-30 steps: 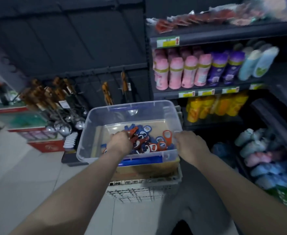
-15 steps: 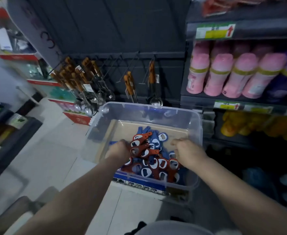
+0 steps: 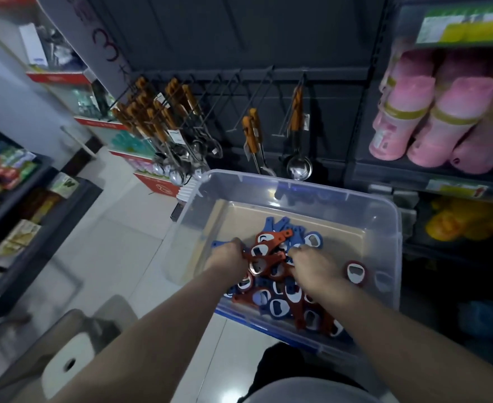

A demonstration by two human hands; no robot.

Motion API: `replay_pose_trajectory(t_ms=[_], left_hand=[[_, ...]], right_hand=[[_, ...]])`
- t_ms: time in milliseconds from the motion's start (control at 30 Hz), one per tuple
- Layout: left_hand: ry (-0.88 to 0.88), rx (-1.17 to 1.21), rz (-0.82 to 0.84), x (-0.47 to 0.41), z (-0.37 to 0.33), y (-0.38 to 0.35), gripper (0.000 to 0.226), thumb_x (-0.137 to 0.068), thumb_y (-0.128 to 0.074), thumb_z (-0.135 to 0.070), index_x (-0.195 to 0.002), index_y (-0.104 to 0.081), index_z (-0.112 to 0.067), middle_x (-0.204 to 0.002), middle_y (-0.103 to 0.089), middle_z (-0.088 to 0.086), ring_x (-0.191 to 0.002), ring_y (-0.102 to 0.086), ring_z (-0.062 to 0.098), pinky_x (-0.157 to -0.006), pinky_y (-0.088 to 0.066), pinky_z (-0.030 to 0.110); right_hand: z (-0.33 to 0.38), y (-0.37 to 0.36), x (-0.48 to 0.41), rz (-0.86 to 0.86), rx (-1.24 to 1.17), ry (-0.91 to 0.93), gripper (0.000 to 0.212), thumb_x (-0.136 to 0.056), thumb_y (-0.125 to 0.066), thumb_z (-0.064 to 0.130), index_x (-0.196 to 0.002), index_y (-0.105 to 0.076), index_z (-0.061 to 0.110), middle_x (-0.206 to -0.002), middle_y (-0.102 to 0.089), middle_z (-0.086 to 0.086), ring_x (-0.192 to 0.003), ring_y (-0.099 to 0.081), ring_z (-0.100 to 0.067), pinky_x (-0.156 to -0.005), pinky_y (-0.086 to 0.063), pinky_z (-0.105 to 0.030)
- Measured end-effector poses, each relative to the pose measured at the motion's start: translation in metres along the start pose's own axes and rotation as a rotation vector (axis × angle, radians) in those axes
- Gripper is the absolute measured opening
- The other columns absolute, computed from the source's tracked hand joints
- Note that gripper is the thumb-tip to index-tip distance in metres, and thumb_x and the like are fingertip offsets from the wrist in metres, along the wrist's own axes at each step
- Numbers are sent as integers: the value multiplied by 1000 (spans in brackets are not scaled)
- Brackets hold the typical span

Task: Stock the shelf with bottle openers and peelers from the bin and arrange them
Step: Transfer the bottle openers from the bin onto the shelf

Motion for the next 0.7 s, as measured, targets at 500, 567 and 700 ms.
replay_pose_trajectory(t_ms=[500, 567, 700], left_hand=[[-218, -358, 23, -58, -37, -6, 42, -90, -56, -40, -123, -53, -14, -120, -58, 9, -115, -48, 27, -88, -41, 38], [-176, -254, 22, -65, -30, 0, 39, -93, -51, -37, -120, -54, -10, -119, -59, 11, -115, -48, 29, -88, -42, 38], [-144, -116, 16, -72, -18, 7, 32, -93, -50, -31, -115, -54, -8, -116, -59, 14, -110, -52, 33, -87, -44, 41]], right_hand=[[-66, -12, 27, 15, -312, -441, 13, -92, -53, 16, -104, -55, 11, -106, -63, -7, -101, -60, -27, -74, -41, -27], [-61, -7, 13, -35, -414, -432, 15, -92, -53, 17, -103, -57, 10, -104, -63, -7, -102, -60, -28, -78, -44, -29], [-49, -10, -20, -56, -493, -450, 36, -90, -56, 35, -62, -55, 14, -79, -61, -11, -83, -59, -27, -65, -40, -30]])
Point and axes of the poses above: each hand's wrist, its own x-axis away from the middle knuckle, its own y-axis out of the back of the hand, z = x × y, the point moved 7 cm from there along -x, towards the middle knuckle
